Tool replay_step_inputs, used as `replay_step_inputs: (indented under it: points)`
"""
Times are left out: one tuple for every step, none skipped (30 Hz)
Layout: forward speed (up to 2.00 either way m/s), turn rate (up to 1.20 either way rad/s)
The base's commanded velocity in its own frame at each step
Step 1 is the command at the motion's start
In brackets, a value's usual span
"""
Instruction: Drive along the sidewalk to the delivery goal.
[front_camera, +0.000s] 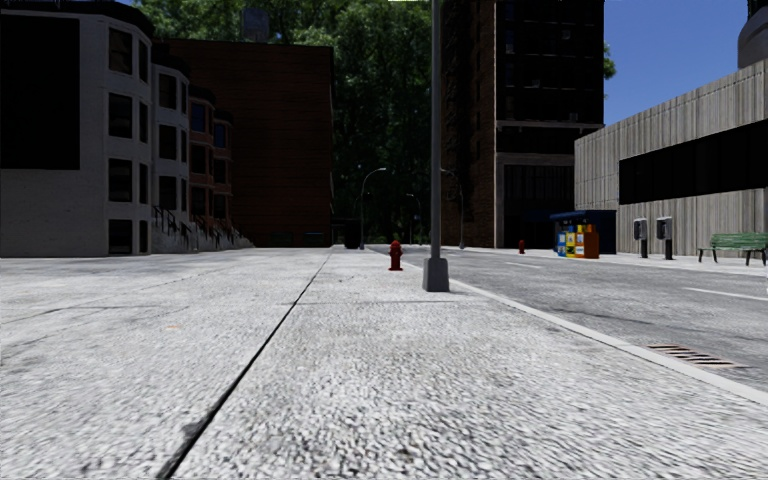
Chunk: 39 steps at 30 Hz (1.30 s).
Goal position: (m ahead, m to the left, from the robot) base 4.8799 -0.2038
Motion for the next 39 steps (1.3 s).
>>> replay_step_inputs:
  points:
    - [2.00, -0.23]
    - [2.00, -0.21]
    - [2.00, -0.21]
    - [2.00, -0.08]
    - [2.00, 0.00]
    - [2.00, 0.00]
    - [2.00, 0.00]
    - [2.00, 0.00]
    - [2.00, 0.00]
    - [2.00, 0.00]
    - [2.00, 0.00]
    - [2.00, 0.00]
    - [2.00, 0.00]
    - [2.00, 0.00]
    - [2.00, 0.00]
    - [2.00, 0.00]
    - [2.00, 0.00]
    - [2.00, 0.00]
    - [2.00, 0.00]
    - [2.00, 0.00]
    - [2.00, 0.00]
    - [2.00, 0.00]
    - [2.00, 0.00]
    - [2.00, 0.00]
    - [2.00, 0.00]
    - [2.00, 0.00]
    - [2.00, 0.00]
    - [2.00, 0.06]
    - [2.00, 0.18]
    - [2.00, 0.18]
    - [2.00, 0.23]
    - [2.00, 0.25]
    - [2.00, 0.25]
    - [2.00, 0.25]
    - [2.00, 0.26]
    - [2.00, 0.27]
    - [2.00, 0.28]
    - [2.00, 0.28]
    - [2.00, 0.28]
